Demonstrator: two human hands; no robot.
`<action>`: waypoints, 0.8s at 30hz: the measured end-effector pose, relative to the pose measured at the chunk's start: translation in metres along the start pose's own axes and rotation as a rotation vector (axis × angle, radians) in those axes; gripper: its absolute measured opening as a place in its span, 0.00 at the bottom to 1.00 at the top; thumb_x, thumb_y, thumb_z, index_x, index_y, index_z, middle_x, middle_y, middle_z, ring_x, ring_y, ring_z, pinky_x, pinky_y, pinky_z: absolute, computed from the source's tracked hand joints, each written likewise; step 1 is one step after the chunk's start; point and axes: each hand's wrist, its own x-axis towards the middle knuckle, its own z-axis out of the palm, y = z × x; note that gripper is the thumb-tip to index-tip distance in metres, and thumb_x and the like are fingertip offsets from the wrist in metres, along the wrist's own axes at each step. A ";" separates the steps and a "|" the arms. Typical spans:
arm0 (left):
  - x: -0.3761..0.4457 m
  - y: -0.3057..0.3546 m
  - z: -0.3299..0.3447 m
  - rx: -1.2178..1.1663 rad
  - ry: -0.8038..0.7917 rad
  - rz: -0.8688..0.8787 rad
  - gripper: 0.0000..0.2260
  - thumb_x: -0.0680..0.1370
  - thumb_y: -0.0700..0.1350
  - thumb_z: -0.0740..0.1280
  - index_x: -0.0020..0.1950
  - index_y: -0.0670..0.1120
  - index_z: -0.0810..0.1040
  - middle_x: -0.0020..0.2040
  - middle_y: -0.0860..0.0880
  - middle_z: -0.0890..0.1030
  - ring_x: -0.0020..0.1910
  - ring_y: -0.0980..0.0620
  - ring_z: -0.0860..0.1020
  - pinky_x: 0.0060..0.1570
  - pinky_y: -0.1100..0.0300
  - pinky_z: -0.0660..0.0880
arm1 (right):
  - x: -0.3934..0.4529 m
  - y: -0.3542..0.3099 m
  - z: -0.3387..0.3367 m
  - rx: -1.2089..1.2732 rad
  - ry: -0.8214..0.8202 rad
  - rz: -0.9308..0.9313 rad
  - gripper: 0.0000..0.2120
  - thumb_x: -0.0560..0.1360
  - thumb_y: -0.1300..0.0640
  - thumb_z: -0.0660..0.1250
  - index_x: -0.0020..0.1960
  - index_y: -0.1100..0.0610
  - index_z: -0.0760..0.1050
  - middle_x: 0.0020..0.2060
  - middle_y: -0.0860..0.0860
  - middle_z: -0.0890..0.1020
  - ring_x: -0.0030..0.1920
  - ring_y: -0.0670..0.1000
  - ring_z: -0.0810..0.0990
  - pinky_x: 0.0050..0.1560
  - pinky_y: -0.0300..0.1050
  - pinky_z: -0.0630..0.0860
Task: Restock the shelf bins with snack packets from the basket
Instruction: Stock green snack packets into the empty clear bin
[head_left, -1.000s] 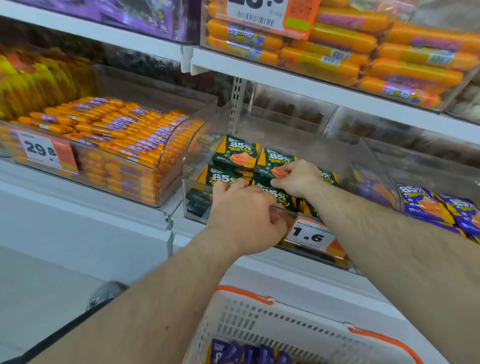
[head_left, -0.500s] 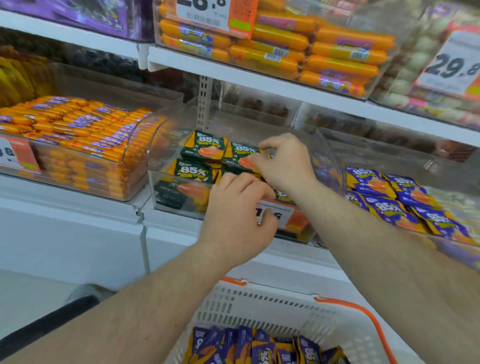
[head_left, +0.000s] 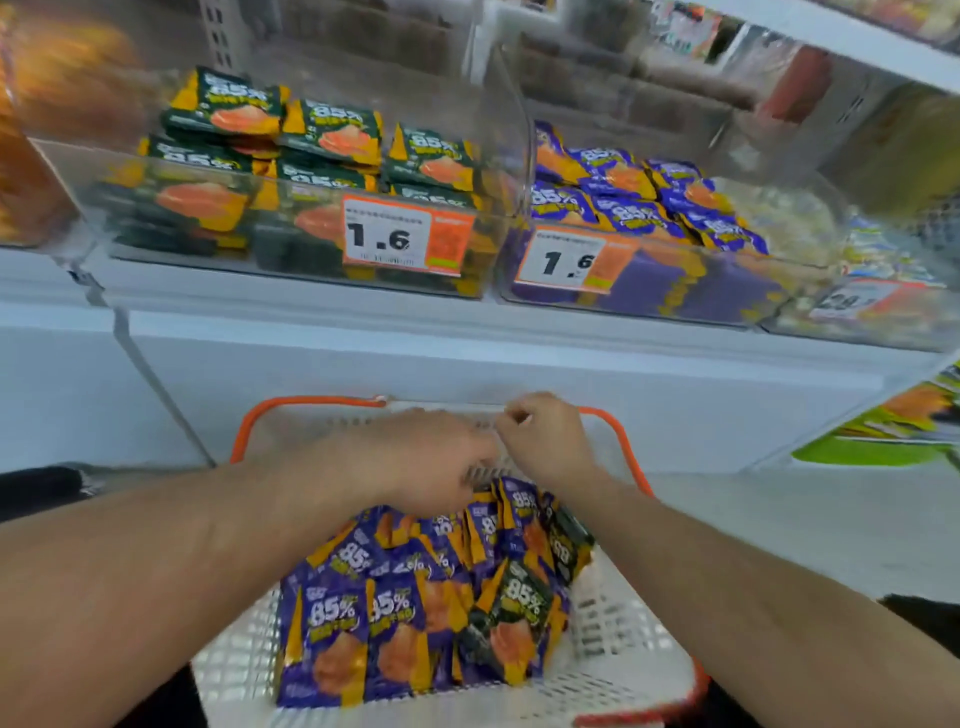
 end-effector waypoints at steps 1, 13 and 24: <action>0.002 0.000 0.002 -0.008 -0.014 -0.003 0.12 0.77 0.49 0.62 0.61 0.55 0.71 0.54 0.50 0.77 0.50 0.48 0.77 0.51 0.47 0.78 | -0.004 0.013 0.008 -0.013 -0.083 0.107 0.11 0.73 0.61 0.64 0.32 0.62 0.72 0.33 0.59 0.78 0.35 0.55 0.75 0.37 0.47 0.72; 0.014 -0.012 0.001 -0.018 -0.054 -0.079 0.20 0.78 0.49 0.62 0.70 0.55 0.69 0.67 0.50 0.73 0.54 0.52 0.75 0.54 0.54 0.77 | -0.071 0.102 0.109 -0.346 -0.662 0.671 0.51 0.63 0.44 0.77 0.76 0.52 0.50 0.54 0.52 0.76 0.52 0.54 0.79 0.46 0.49 0.79; 0.008 -0.024 0.003 -0.074 -0.117 -0.134 0.21 0.79 0.47 0.62 0.72 0.54 0.67 0.70 0.50 0.70 0.60 0.50 0.75 0.58 0.53 0.76 | -0.053 0.071 0.083 -0.542 -0.674 0.473 0.05 0.76 0.61 0.68 0.49 0.57 0.72 0.40 0.53 0.75 0.40 0.52 0.77 0.37 0.46 0.74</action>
